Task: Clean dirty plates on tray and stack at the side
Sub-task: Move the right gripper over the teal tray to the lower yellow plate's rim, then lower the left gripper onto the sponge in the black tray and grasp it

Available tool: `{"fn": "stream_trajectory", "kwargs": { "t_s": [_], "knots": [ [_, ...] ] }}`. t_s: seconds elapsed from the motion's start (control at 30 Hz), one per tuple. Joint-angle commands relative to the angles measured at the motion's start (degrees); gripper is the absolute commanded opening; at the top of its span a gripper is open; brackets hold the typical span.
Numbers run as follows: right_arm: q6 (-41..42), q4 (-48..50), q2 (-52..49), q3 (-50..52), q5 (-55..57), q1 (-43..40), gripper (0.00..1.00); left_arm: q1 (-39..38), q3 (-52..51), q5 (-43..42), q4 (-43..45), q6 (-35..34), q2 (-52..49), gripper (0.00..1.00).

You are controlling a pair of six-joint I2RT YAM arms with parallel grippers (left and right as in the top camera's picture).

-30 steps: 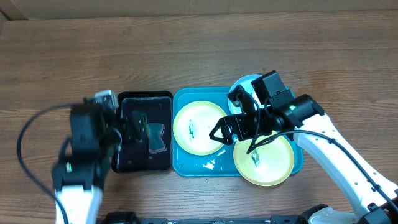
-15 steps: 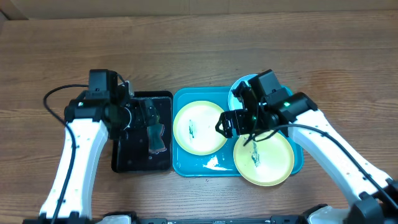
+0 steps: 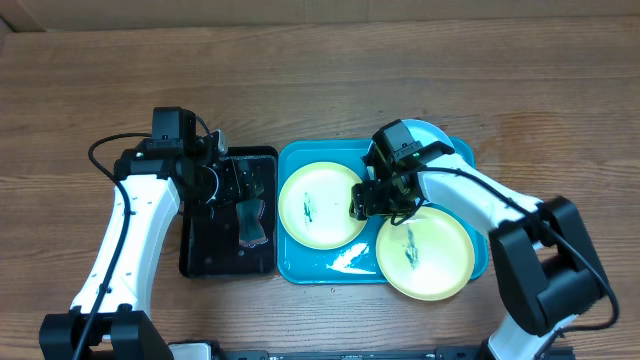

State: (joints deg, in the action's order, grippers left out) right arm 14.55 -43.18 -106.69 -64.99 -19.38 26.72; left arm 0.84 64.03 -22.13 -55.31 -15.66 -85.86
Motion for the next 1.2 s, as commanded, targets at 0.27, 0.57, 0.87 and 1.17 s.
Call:
{"fn": "stream_trajectory", "kwargs": {
  "t_s": [0.27,0.57,0.87,1.17],
  "knots": [
    [6.1,4.2,0.2,-1.3,0.7,0.3,0.47,-0.3,1.0,0.1,1.4,1.9,-0.1,0.71],
    [6.5,5.2,0.2,-0.1,0.7,0.3,0.34,-0.3,1.0,0.2,0.9,1.9,-0.1,0.82],
    [6.8,6.9,0.2,2.8,0.9,0.3,0.15,-0.3,1.0,0.2,-0.1,1.9,-0.1,0.83],
    [6.8,7.0,0.2,2.8,0.9,0.3,0.08,-0.3,1.0,0.2,0.1,3.6,-0.1,0.57]
  ]
}}
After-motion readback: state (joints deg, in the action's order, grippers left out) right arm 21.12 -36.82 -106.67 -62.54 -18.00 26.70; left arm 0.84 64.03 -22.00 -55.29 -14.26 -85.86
